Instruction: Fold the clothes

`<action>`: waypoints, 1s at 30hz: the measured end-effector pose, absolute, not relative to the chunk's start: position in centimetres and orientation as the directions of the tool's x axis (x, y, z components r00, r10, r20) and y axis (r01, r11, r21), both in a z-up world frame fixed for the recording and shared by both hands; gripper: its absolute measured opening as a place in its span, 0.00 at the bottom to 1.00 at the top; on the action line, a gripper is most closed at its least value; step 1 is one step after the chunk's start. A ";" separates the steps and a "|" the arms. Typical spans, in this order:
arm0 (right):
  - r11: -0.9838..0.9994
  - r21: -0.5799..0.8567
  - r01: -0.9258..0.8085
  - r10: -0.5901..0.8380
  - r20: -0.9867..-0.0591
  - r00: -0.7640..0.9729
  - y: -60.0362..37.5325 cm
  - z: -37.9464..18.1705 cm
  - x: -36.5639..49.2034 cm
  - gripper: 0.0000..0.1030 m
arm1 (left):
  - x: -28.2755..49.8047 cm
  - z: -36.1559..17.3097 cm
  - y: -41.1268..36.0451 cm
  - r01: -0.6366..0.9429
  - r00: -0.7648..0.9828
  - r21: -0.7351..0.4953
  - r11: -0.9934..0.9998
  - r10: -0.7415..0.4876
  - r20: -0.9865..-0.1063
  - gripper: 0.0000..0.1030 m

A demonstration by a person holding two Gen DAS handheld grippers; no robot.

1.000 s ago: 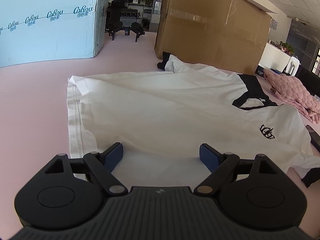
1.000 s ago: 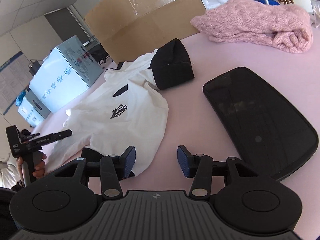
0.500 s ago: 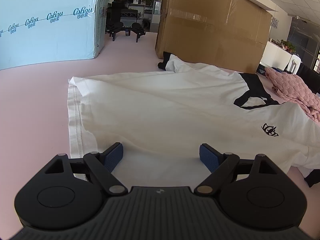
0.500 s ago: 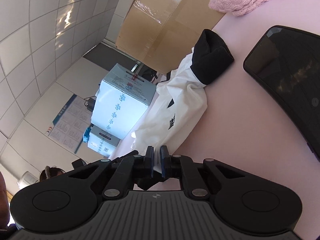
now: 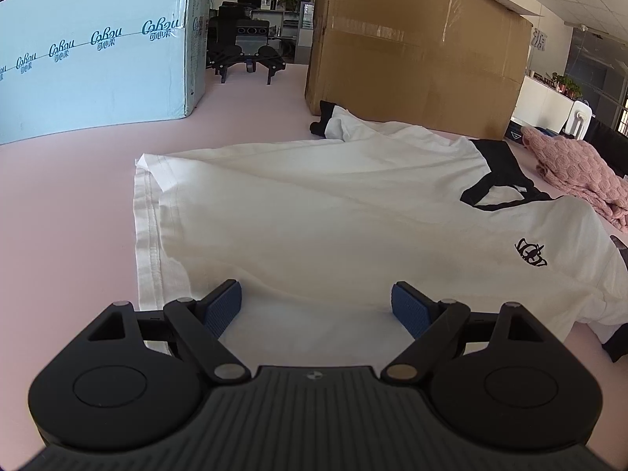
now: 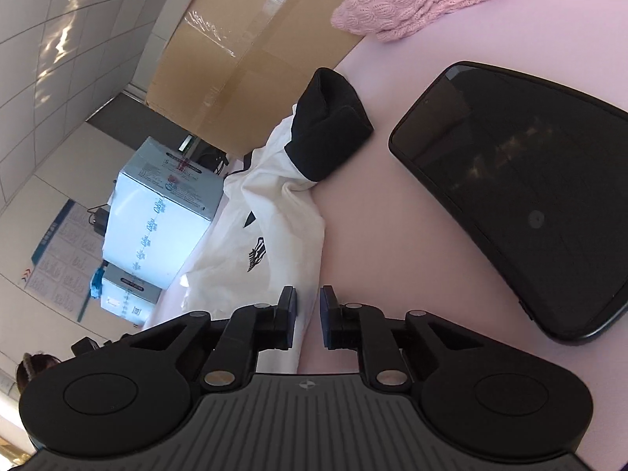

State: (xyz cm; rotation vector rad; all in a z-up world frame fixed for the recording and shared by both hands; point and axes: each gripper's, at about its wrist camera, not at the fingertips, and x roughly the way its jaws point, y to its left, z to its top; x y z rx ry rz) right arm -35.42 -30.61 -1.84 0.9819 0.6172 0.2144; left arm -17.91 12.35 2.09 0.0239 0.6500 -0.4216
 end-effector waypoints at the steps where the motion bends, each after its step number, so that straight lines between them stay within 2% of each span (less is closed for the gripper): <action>1: 0.540 0.836 0.099 0.449 -0.386 0.806 -30.7 -1.8 -35.4 0.22 | -17.9 2.1 12.3 0.388 0.715 -0.107 0.916 -0.372 -0.592 0.80; 2: 0.532 0.843 0.085 0.464 -0.374 0.803 -30.7 -1.8 -35.3 0.26 | -17.9 2.1 12.3 0.388 0.716 -0.103 0.916 -0.370 -0.592 0.80; 4: 0.534 0.844 0.047 0.492 -0.355 0.795 -30.3 -1.5 -35.2 0.44 | -18.0 2.1 12.2 0.388 0.717 -0.098 0.916 -0.367 -0.593 0.80; 6: 0.546 0.837 0.029 0.502 -0.354 0.789 -29.9 -1.2 -35.0 0.50 | -18.0 2.1 12.2 0.388 0.718 -0.095 0.917 -0.365 -0.593 0.80; 9: 0.572 0.820 0.022 0.503 -0.372 0.780 -29.2 -1.0 -34.4 0.49 | -18.0 2.1 12.2 0.387 0.718 -0.098 0.917 -0.366 -0.592 0.80; 11: 0.602 0.798 0.022 0.498 -0.397 0.771 -28.6 -0.8 -34.1 0.47 | -18.0 2.1 12.2 0.387 0.718 -0.099 0.917 -0.367 -0.592 0.80; 12: 0.619 0.785 0.025 0.494 -0.413 0.765 -28.3 -0.7 -34.0 0.43 | -18.0 2.1 12.2 0.387 0.718 -0.098 0.917 -0.366 -0.592 0.80; 14: 0.644 0.764 0.045 0.484 -0.451 0.750 -27.8 -0.5 -33.7 0.27 | -18.1 2.1 12.2 0.387 0.719 -0.095 0.917 -0.364 -0.592 0.80; 15: 0.639 0.767 0.058 0.493 -0.466 0.734 -27.6 -0.7 -33.5 0.04 | -18.1 2.1 12.1 0.387 0.720 -0.093 0.918 -0.363 -0.592 0.80; 16: 0.622 0.778 0.083 0.511 -0.484 0.710 -27.4 -1.2 -33.2 0.04 | -18.2 2.1 12.1 0.386 0.720 -0.090 0.918 -0.361 -0.592 0.80; 19: 0.618 0.782 0.075 0.494 -0.461 0.737 -27.2 -1.0 -33.7 0.03 | -18.3 2.1 12.0 0.385 0.722 -0.086 0.919 -0.358 -0.592 0.80; 24: 0.613 0.790 -0.014 0.499 -0.373 0.783 -26.7 1.6 -33.4 0.03 | -18.2 2.1 12.1 0.385 0.721 -0.093 0.918 -0.362 -0.591 0.80; 27: 0.593 0.803 -0.063 0.518 -0.321 0.793 -26.3 3.0 -31.3 0.03 | -18.2 2.1 12.2 0.385 0.720 -0.101 0.918 -0.367 -0.589 0.80; 30: 0.591 0.804 -0.063 0.526 -0.326 0.786 -25.5 4.3 -27.5 0.03 | -18.1 2.2 12.5 0.384 0.717 -0.123 0.915 -0.380 -0.585 0.80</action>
